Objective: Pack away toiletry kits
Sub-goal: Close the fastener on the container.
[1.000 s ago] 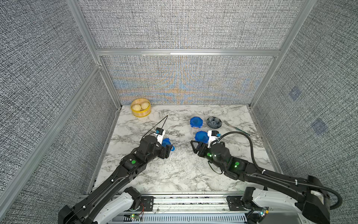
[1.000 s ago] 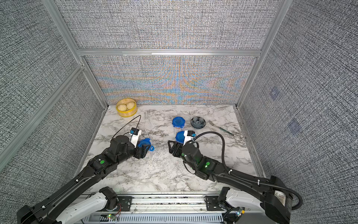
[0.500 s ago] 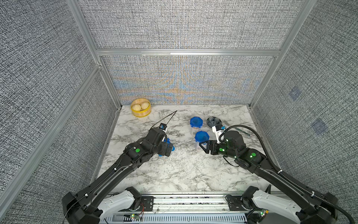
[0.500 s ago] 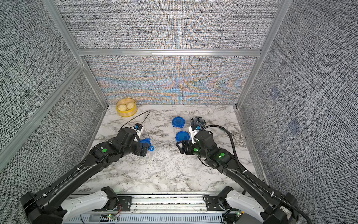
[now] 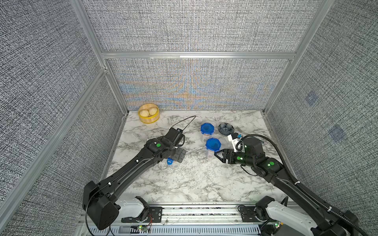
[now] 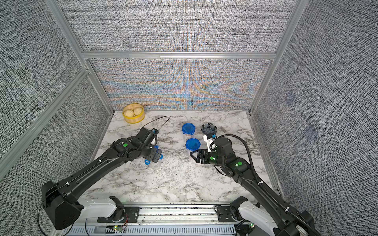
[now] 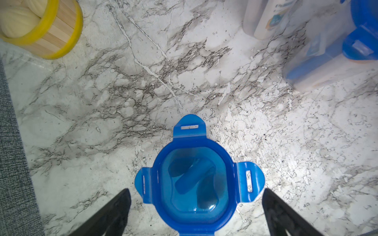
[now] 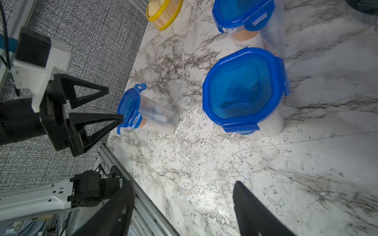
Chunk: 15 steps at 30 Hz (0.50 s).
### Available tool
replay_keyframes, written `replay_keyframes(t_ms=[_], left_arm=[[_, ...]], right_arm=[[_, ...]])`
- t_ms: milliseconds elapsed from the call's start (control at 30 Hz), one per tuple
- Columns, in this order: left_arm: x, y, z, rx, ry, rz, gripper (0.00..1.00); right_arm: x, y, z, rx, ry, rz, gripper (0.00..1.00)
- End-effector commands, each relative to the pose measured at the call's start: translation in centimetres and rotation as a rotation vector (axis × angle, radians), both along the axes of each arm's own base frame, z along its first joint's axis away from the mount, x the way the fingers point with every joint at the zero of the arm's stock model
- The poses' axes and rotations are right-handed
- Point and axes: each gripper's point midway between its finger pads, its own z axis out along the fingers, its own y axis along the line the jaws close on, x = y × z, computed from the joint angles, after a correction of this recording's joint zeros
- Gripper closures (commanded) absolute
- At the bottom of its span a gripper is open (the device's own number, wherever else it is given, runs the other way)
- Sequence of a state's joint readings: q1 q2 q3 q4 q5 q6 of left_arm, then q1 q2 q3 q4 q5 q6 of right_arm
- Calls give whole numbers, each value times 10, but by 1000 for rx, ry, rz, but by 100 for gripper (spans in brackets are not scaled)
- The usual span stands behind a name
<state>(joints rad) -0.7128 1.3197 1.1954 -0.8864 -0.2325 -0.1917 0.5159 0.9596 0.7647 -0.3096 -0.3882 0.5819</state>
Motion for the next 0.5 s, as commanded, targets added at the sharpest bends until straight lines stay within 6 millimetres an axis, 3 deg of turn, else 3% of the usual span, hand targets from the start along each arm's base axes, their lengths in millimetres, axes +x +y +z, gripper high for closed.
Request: replay_keyframes(t_ms=[0,467], left_arm=[[-2,10,-5,75,29,10,1],[2,5,-23,126,122,44,0]], right_arm=[[-1,5,6,31,-8,31,22],[2,-1,0,58,6,19,22]])
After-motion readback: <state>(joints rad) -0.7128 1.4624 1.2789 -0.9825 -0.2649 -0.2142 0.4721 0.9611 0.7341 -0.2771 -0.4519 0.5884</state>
